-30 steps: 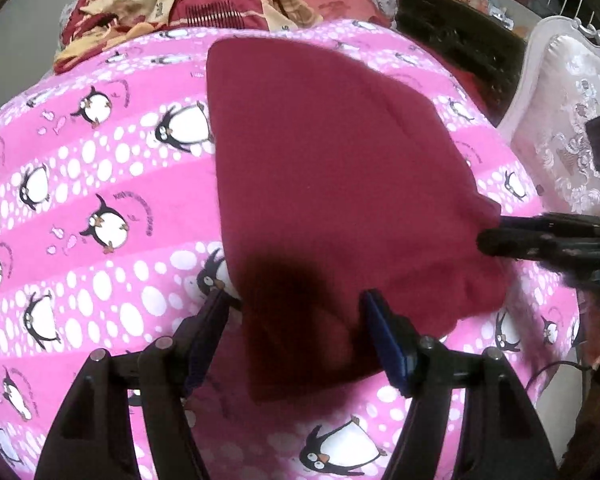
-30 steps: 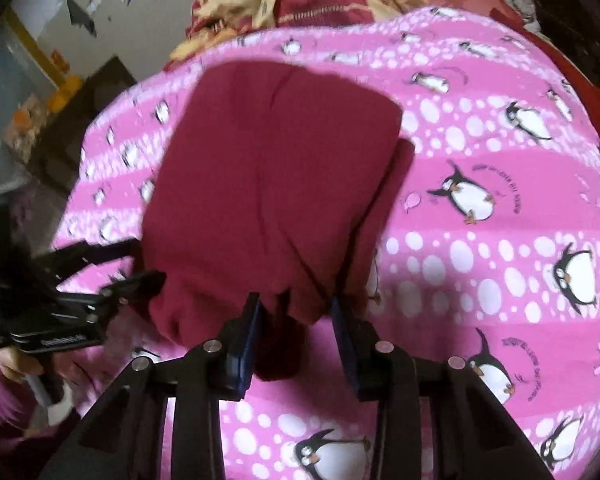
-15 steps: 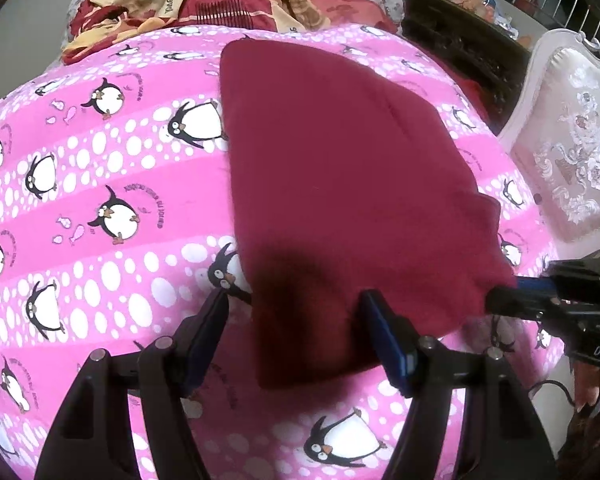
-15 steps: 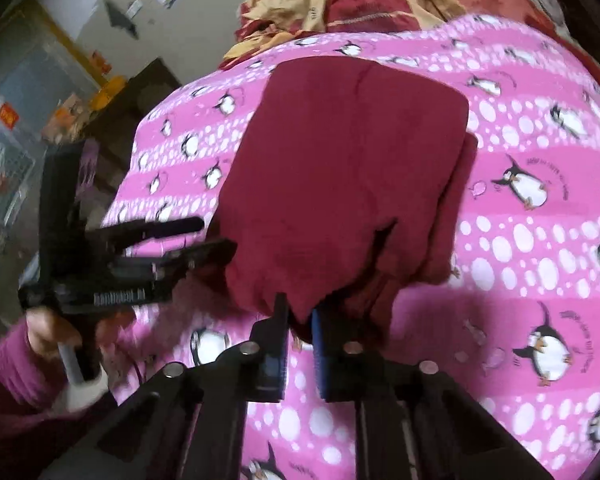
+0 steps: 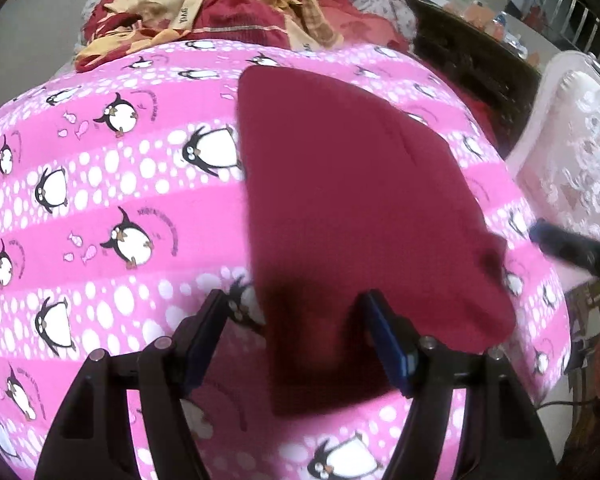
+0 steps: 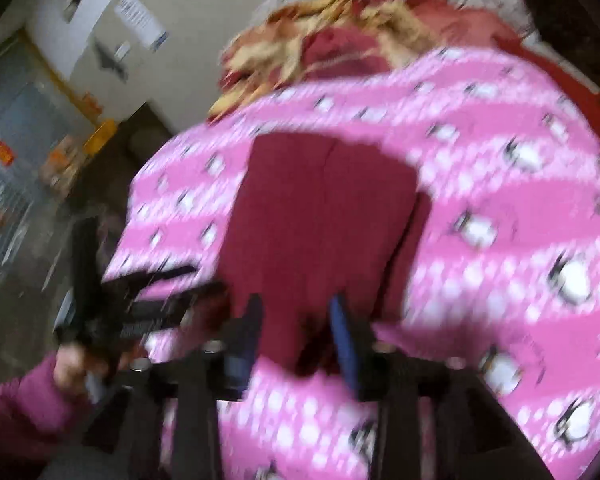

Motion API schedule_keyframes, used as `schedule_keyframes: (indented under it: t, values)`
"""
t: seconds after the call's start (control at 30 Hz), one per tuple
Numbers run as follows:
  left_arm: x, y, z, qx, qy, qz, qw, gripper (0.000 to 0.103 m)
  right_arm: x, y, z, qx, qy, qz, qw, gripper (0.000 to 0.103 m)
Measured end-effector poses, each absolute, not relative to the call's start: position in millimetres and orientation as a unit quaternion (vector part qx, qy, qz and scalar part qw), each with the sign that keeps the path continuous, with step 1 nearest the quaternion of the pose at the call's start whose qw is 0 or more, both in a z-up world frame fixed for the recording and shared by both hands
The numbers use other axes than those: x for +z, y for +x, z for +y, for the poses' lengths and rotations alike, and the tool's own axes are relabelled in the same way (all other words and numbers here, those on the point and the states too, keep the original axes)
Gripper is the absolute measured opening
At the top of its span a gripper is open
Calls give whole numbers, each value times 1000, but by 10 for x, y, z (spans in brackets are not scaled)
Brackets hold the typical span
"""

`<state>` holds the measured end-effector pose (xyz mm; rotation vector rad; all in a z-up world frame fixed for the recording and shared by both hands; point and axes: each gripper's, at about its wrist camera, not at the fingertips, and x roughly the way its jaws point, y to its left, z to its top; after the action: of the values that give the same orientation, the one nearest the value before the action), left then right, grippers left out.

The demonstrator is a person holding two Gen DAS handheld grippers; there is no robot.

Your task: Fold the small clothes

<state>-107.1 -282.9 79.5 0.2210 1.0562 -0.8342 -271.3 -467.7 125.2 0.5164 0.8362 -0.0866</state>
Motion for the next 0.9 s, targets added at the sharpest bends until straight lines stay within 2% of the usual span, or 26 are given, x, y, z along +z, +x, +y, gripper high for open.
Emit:
schedule_keyframes:
  t: [0.13,0.3,0.53,0.6,0.67,0.7,0.73,0.83,0.9]
  values:
    - [721,-997,-2918,-378,100,495,776,70,989,-2209,-4737,-71,231,427,871,43]
    - [651,-992,-3016,-376,108,491,778,77,636,-1864,-4800,-142,148,466,861,42]
    - [641,-1008,-3080,-379,116,487,778,79,608,-1981,-4994,-153,192,461,853,43]
    - [655,-1007,-3062,-379,115,487,779,79,641,-2072,-5011,-147,212,452,854,48]
    - [668,-992,-3044,-381,113,487,777,79,657,-2182,-5065,-135,238,437,857,63]
    - [674,-983,-3034,-384,110,489,776,79,656,-2223,-5079,-128,252,431,857,74]
    - [680,-965,-3018,-389,104,490,773,79,637,-2279,-5107,-122,269,425,856,78]
    - [688,-861,-2937,-409,67,496,763,79,544,-2351,-5175,-104,313,421,845,80]
    - [641,-731,-2872,-422,24,512,747,83,458,-2367,-5206,-87,334,417,841,83]
